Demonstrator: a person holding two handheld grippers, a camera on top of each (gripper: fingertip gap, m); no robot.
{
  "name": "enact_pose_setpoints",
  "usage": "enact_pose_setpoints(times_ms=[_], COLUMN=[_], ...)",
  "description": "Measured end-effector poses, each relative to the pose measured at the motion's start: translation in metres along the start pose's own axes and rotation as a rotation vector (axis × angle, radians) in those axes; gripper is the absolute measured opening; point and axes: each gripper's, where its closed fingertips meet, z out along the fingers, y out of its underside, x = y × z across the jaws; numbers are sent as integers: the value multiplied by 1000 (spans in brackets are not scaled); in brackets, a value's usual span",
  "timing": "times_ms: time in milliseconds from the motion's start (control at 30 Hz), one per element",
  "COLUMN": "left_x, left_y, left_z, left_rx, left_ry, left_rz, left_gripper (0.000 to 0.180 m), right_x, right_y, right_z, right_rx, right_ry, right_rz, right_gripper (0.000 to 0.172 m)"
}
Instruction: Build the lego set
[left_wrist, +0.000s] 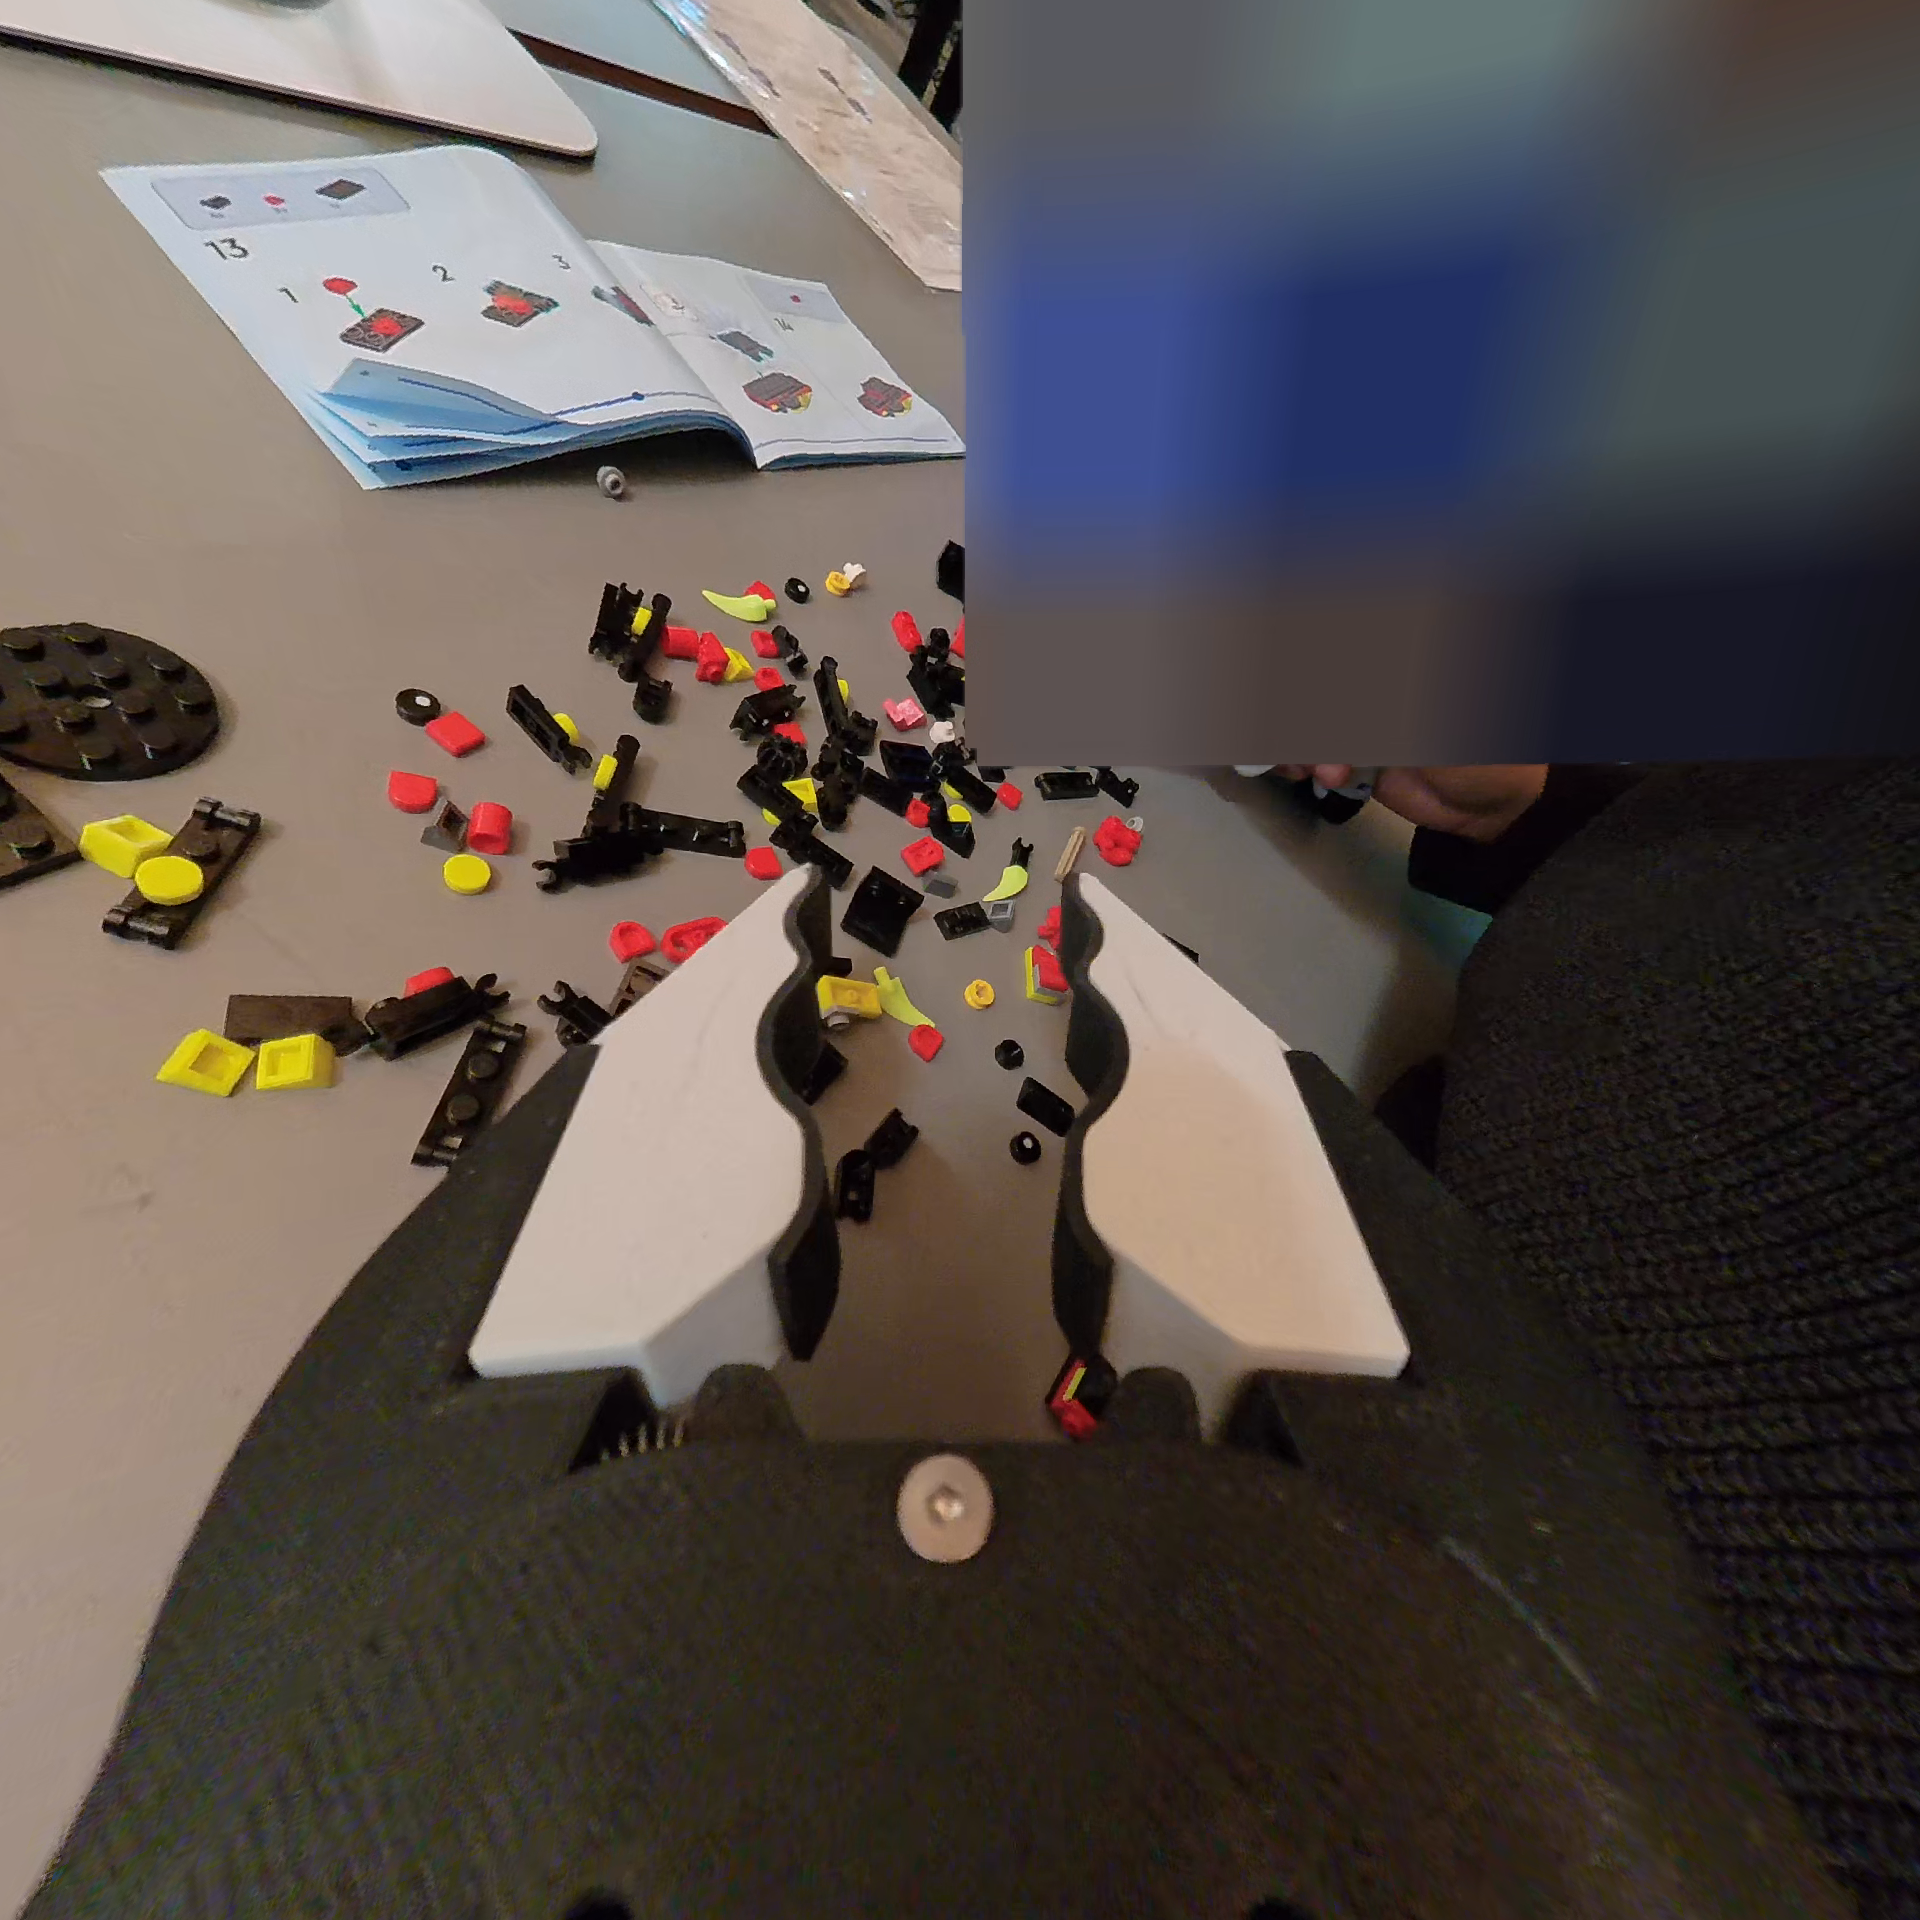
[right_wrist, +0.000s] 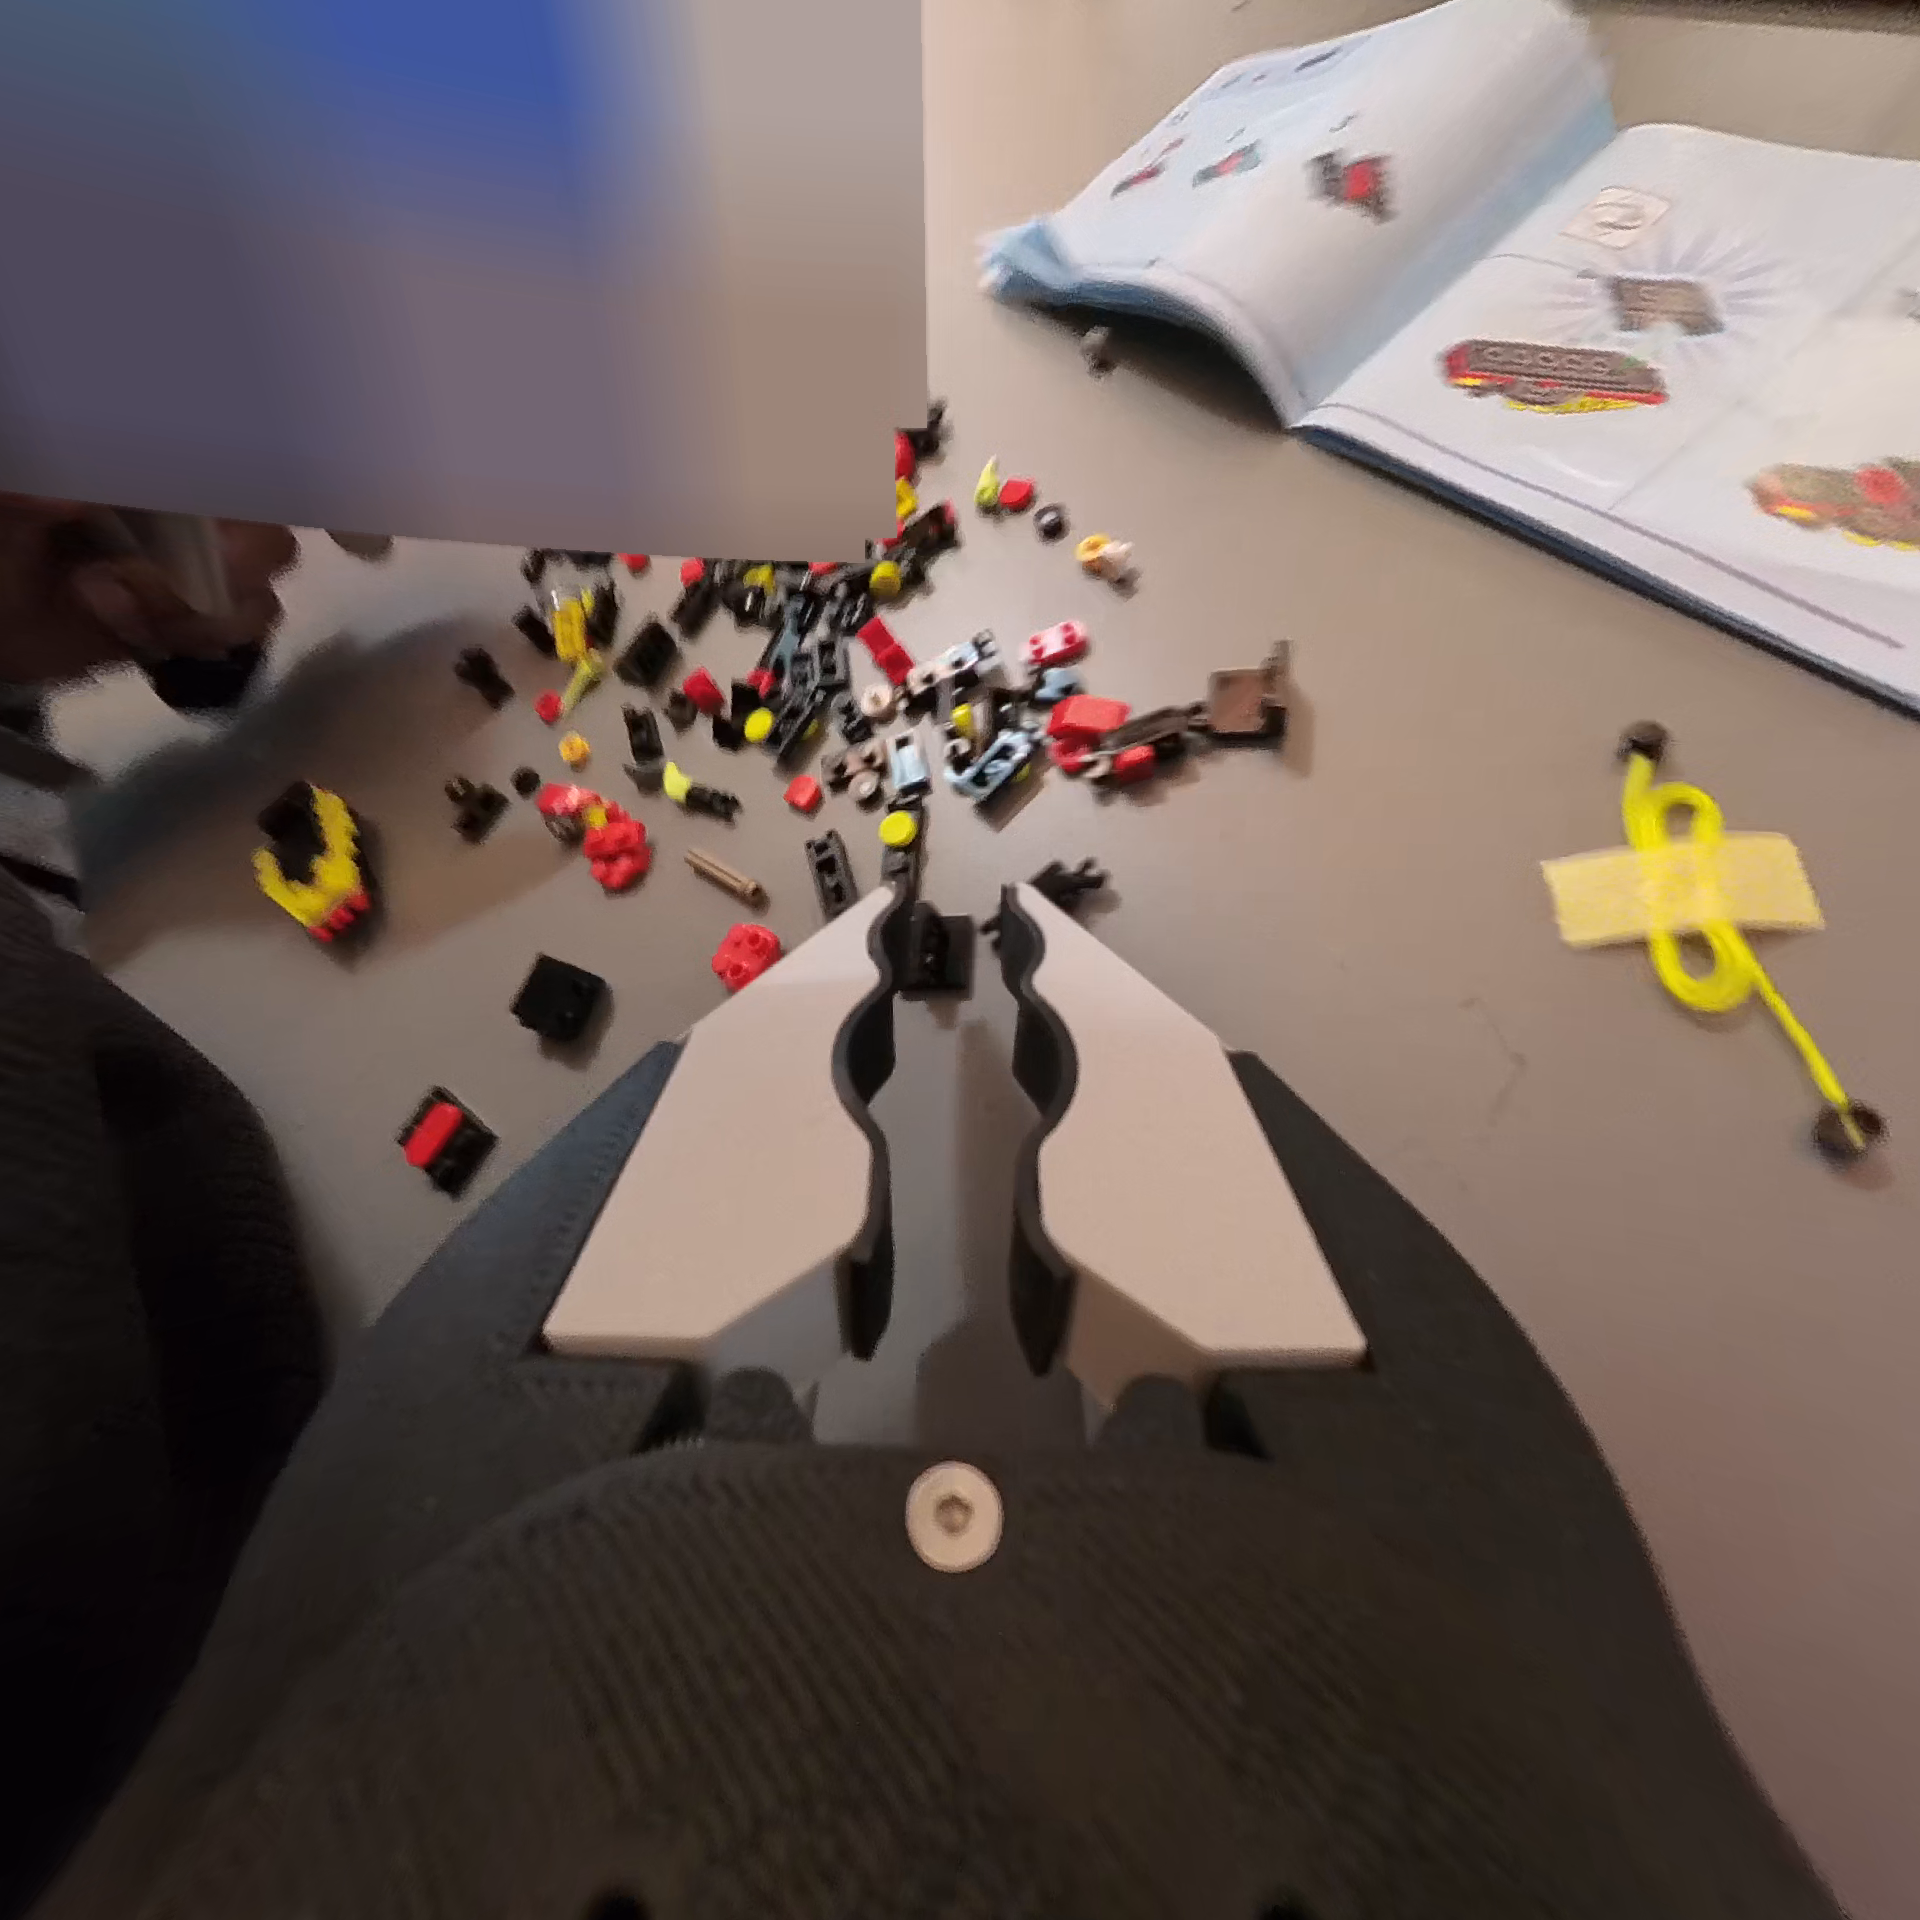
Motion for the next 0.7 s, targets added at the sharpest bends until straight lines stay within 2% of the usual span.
enact_pose_setpoints(times_ms=[200,433,700], left_x=[4,9,5], left_y=[-3,-7,-12], left_z=[-3,-6,-11], left_rx=[13,39,73], left_ry=[12,45,27], left_rz=[8,-25,-28], left_gripper=[42,43,42], right_x=[2,17,25], right_y=[-9,-33,-33], right_z=[14,33,51], right_rx=[-7,21,-54], right_ry=[89,130,154], right_rz=[-124,-123,-138], right_gripper=[16,14,13])
